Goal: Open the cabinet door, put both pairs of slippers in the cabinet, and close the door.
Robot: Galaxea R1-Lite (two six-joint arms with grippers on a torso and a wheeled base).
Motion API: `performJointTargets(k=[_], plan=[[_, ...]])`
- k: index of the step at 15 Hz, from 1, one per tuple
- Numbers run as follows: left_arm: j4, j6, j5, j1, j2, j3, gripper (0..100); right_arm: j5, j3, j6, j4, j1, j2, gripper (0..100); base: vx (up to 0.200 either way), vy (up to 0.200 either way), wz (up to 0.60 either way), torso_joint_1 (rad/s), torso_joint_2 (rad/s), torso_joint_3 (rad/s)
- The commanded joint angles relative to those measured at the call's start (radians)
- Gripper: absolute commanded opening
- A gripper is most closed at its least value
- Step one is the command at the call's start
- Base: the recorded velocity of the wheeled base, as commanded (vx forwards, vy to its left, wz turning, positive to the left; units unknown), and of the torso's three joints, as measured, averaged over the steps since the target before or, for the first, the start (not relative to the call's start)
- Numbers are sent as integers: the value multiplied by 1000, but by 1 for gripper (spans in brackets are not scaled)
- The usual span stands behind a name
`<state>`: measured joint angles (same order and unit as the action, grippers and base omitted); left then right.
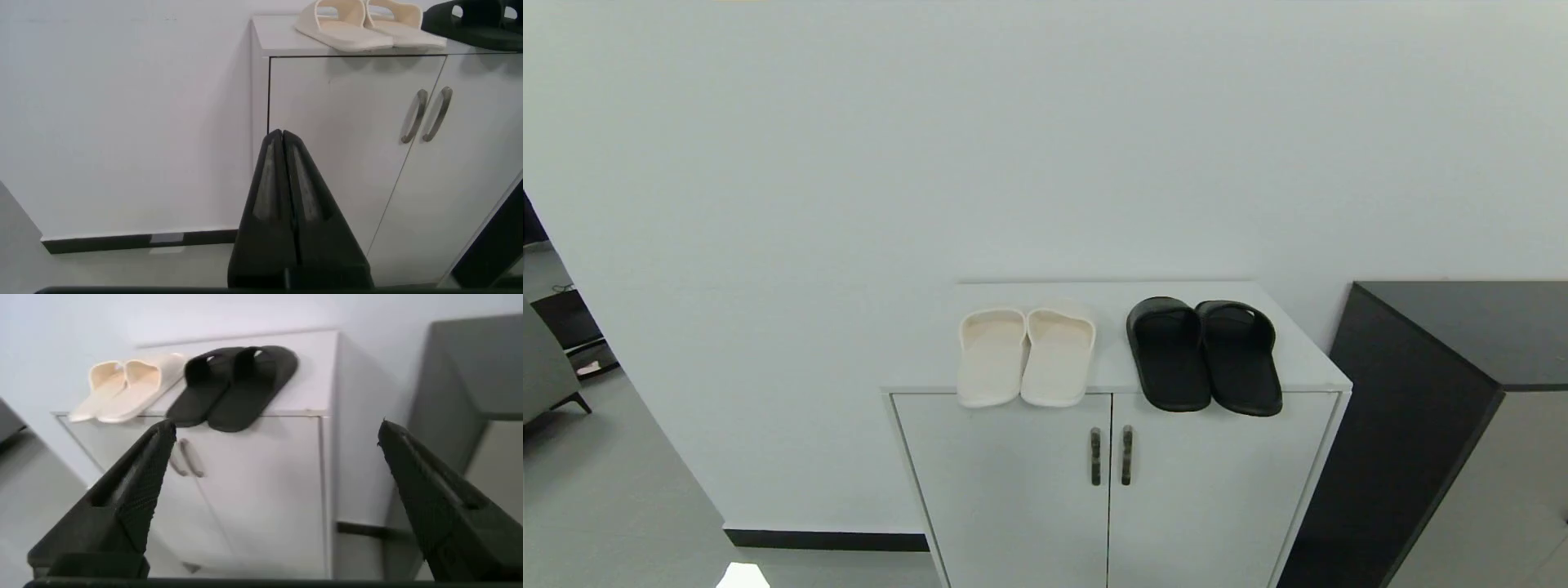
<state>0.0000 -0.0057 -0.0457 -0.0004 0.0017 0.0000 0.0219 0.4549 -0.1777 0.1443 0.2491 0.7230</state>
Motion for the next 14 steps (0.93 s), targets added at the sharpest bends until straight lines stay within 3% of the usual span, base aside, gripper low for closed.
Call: performJointTargets(k=[1,2,4,8,14], plan=[[0,0,0,-1,1,0,0,-191,111,-60,32,259,246,100,0,0,0,0,0,0],[0,0,0,0,1,0,0,-258,133,-92,35,340,316,100,0,0,0,0,0,0],[0,0,0,-1,1,0,0,-324,174,-125,100,407,474,100,0,0,0,0,0,0],[0,-2,-2,0,1,0,0,-421,271,-118,262,407,742,100,0,0,0,0,0,0],[0,-2,-2,0,1,0,0,-441,449,-105,267,387,941,100,0,0,0,0,0,0]])
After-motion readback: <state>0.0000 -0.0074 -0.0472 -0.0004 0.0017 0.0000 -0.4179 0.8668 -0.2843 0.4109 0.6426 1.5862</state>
